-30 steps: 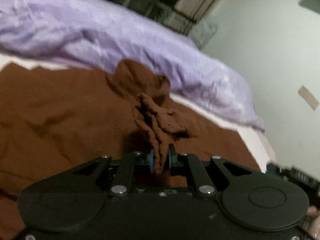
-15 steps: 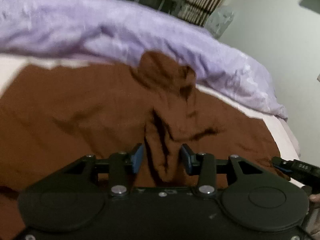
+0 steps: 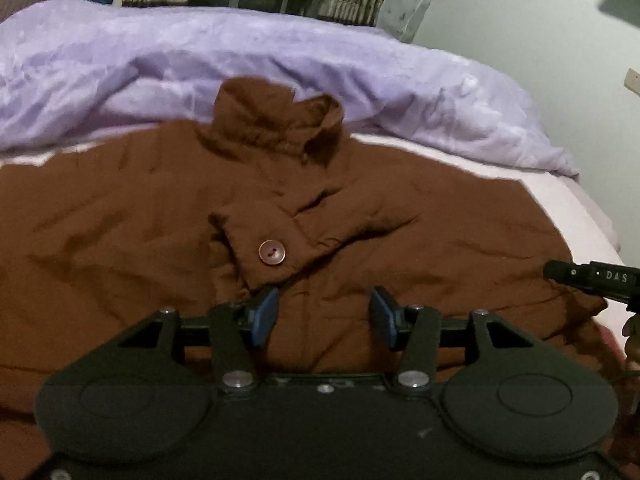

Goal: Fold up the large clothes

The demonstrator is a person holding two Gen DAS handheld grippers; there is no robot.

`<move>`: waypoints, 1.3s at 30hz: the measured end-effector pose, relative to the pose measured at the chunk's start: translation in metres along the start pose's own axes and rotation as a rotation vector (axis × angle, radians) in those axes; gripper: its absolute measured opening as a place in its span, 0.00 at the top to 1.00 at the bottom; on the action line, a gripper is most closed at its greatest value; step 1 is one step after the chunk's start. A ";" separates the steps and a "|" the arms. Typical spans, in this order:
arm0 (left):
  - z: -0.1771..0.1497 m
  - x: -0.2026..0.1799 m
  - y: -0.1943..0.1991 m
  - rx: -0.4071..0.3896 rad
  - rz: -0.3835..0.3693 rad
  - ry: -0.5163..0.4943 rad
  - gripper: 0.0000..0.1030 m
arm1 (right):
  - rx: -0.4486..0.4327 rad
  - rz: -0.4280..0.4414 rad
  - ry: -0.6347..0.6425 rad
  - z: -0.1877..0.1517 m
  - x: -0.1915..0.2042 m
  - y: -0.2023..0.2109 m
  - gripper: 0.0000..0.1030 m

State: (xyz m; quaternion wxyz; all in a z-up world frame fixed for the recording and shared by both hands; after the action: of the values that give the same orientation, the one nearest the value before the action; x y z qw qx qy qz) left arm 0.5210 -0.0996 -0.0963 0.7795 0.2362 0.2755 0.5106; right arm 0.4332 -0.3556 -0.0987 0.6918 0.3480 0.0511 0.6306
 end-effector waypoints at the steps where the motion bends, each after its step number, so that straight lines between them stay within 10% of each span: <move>1: -0.001 0.001 -0.002 -0.011 -0.001 -0.011 0.48 | -0.017 0.009 -0.001 -0.002 -0.004 -0.002 0.70; 7: 0.001 0.006 0.026 -0.001 -0.008 0.027 0.37 | -0.044 0.041 -0.100 0.005 -0.015 0.018 0.70; 12: -0.022 0.031 0.108 -0.066 0.030 0.004 0.20 | -0.143 0.069 -0.070 0.009 -0.025 0.101 0.48; 26: -0.195 0.186 0.280 -0.056 0.228 0.368 0.19 | 0.112 0.211 -0.203 -0.135 -0.112 0.205 0.40; 39: -0.241 0.197 0.290 -0.033 0.010 0.585 0.18 | 0.139 0.287 -0.207 -0.152 -0.091 0.213 0.36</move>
State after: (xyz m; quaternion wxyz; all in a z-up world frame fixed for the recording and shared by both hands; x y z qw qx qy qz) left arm 0.2304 0.2106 -0.1222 0.6683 0.0677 0.4790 0.5651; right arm 0.1594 -0.3828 -0.1308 0.5704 0.4617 -0.0269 0.6788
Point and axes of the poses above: each gripper's, at about its wrist camera, not at the fingertips, and y roughly against the way its jaws point, x to its left, z to its top, the point moved 5 cm from there along -y, roughly the way its jaws point, and after that the axes turned 3 degrees about z, right-handed, at the moved point
